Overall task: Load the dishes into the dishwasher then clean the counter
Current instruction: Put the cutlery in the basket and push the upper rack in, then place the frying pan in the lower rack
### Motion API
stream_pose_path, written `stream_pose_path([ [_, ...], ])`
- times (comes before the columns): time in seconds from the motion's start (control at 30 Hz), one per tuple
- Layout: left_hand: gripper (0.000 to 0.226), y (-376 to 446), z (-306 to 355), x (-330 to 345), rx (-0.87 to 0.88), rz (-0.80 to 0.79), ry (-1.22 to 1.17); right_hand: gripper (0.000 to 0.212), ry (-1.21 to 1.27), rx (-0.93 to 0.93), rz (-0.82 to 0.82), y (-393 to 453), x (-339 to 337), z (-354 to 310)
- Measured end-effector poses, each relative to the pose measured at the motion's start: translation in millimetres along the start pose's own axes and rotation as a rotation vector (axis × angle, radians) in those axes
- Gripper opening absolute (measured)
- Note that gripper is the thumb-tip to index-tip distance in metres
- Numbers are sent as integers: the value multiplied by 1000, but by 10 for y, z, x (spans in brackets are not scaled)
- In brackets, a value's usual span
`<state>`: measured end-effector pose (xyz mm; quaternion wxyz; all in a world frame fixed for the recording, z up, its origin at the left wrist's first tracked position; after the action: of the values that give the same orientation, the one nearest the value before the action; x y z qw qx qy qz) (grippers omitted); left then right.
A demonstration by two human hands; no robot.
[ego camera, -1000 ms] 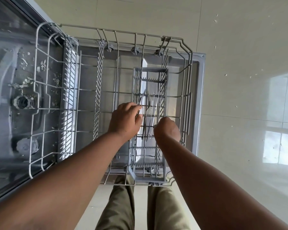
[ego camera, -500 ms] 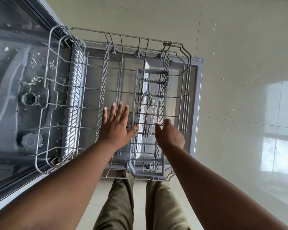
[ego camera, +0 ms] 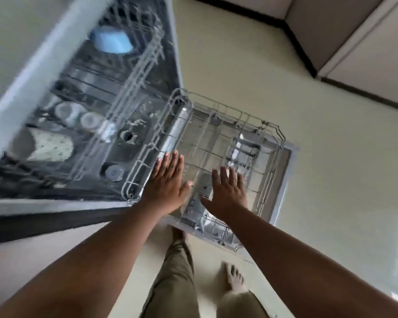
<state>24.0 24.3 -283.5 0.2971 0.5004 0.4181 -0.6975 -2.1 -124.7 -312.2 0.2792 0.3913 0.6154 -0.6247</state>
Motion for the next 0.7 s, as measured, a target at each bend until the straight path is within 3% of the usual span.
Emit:
stream_pose_path([
  [0.23, 87, -1453, 24, -488, -336, 51, -58, 98, -199, -348, 81, -920, -570, -548],
  [0.4, 74, -2490, 109, -966, -486, 167, -112, 100, -407, -608, 180, -1676, -904, -1132],
  [0.53, 80, -3454, 87, -1228, -626, 178, -89, 97, -542, -879, 259, -2473, -888, -1915],
  [0.7, 68, -4511, 159, -1380, -834, 322, -141, 90, -604, -1217, 298, -3724, -615, -2769],
])
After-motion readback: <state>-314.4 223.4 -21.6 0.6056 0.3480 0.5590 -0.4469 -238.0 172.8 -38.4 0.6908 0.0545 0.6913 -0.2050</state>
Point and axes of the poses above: each hand's wrist, its own y-axis towards the middle knuckle, its own x-axis out of the palm, z = x × y, the point moved 9 cm from there along y, towards the middle knuckle, and after that the axes turned 11 degrees about x, right-handed, at the moved point
